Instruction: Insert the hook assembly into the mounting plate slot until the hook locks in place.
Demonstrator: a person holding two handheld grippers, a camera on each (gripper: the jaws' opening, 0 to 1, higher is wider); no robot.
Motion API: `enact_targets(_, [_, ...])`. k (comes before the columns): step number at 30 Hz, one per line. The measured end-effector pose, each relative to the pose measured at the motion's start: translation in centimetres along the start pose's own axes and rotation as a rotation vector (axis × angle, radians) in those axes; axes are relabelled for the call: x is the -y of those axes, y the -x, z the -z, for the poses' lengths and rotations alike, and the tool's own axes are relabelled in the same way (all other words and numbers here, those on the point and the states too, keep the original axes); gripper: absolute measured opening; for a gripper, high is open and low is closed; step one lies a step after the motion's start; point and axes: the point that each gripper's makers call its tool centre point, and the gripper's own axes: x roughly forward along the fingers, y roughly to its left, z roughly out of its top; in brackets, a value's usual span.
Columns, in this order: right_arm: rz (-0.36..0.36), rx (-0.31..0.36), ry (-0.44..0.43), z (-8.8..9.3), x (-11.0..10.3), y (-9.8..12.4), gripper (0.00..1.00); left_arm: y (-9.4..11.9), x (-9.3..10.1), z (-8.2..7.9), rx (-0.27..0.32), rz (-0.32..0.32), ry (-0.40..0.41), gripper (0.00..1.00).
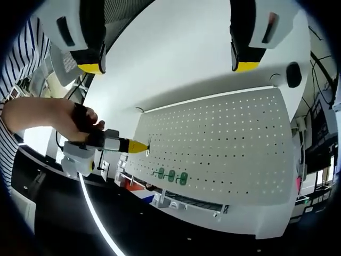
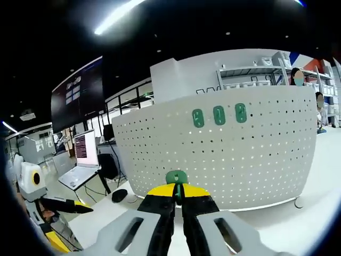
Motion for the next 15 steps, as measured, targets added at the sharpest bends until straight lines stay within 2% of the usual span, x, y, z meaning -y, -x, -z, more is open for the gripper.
enact_targets(3, [0.017,0.015,-0.006,-0.3,0.5,-0.3,0.00,0.0,0.0,-0.1,0.003,0.002,0.004,1.00])
enact_targets(5, [0.049,0.064,0.018,-1.1,1.2,-0.4,0.00,0.0,-0.1,0.1,0.000,0.001,0.005,1.00])
enact_targets(8, [0.058,0.086,0.002,-1.5,1.4,-0.6,0.00,0.0,-0.4,0.6,-0.023,-0.002,0.007,1.00])
enact_targets(15, [0.075,0.096,-0.007,-1.8,2.6,-1.7,0.00,-0.1,-0.7,0.4,-0.019,-0.006,0.009,0.99])
